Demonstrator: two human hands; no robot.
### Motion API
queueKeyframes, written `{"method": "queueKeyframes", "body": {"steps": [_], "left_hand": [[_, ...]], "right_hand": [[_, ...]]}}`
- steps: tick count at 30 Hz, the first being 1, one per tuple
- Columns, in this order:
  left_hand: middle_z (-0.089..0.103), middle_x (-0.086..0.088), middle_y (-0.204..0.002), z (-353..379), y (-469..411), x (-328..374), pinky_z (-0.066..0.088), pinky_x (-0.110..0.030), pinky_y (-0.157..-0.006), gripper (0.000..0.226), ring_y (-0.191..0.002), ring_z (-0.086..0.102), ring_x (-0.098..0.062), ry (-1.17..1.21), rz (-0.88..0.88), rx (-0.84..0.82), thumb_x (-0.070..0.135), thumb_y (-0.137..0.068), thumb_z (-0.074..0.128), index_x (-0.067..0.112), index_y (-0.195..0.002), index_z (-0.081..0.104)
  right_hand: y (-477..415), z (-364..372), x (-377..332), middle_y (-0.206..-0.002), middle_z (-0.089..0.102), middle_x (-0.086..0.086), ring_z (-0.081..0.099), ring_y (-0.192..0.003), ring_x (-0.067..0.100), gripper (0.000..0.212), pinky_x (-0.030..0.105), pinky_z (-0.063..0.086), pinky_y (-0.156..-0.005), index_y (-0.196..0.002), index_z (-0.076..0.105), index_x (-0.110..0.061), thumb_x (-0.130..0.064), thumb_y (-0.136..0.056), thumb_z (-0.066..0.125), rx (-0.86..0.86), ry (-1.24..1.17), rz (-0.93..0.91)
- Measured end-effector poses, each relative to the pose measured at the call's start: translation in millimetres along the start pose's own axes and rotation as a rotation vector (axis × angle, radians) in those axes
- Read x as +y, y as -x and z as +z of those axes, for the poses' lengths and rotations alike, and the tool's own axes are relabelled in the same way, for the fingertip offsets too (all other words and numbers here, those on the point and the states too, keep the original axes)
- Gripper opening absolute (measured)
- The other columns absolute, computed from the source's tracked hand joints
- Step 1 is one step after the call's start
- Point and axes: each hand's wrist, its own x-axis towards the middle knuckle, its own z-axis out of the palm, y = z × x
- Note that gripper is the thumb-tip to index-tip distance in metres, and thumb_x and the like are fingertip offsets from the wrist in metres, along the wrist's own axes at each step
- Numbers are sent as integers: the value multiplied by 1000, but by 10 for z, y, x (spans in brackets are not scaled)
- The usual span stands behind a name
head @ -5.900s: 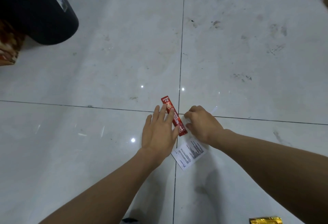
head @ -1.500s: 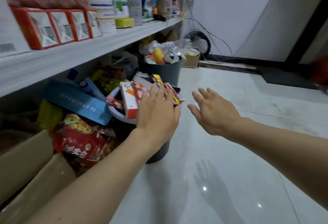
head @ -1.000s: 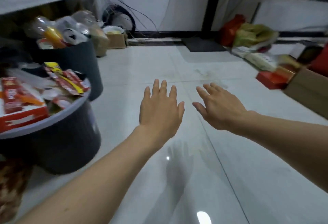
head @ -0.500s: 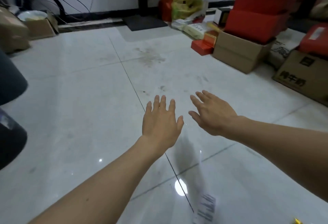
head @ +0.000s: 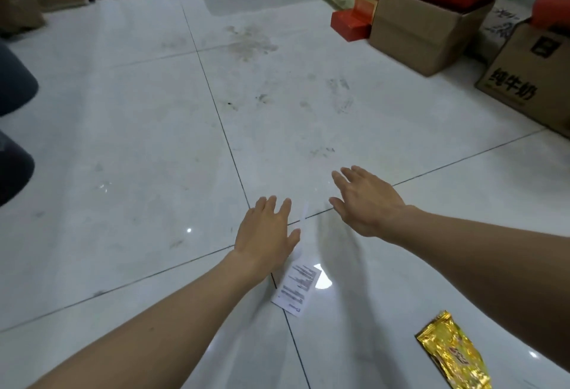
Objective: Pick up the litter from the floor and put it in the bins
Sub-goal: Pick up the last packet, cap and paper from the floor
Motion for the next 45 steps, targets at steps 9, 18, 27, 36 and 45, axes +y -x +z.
{"method": "queueKeyframes", "body": {"steps": [9, 18, 27, 36, 45], "left_hand": [[45, -5, -113, 450, 24, 63, 46, -33, -82, 45, -108, 43, -23, 226, -56, -95, 37, -92, 57, 20, -131, 43], [42, -4, -106, 580, -74, 147, 43, -28, -77, 28, -93, 51, -23, 442, -103, -78, 19, -89, 60, 14, -115, 55], [41, 4, -108, 531, -112, 76, 39, -21, -83, 43, -95, 48, -14, 456, 13, -48, 24, -85, 66, 16, -126, 57], [45, 4, -112, 328, -111, 138, 46, -32, -84, 48, -93, 48, -12, 392, 253, -42, 23, -83, 67, 20, -130, 57], [45, 2, -124, 352, -66, 161, 47, -33, -90, 65, -111, 50, -16, 388, 261, -48, 27, -81, 71, 21, -140, 45]], "right_hand": [[-1, 267, 27, -151, 32, 10, 26, -139, 27, 57, 36, 29, -110, -151, 19, -8, -37, -102, 31, -42, -68, -25], [-24, 343, 27, -148, 35, 8, 28, -137, 25, 55, 38, 38, -104, -148, 23, -10, -36, -101, 34, -57, -95, -40], [6, 375, 153, -153, 29, 6, 25, -141, 23, 51, 39, 41, -101, -149, 27, -15, -24, -101, 43, -73, -88, -143], [-43, 507, 321, -128, 57, 2, 53, -117, 26, 30, 37, 49, -86, -121, 62, -18, -10, -94, 51, -18, -7, -266], [67, 443, 421, -100, 55, 3, 57, -96, 28, 17, 29, 32, -67, -96, 62, -14, -11, -97, 45, -90, 124, -271]]}}
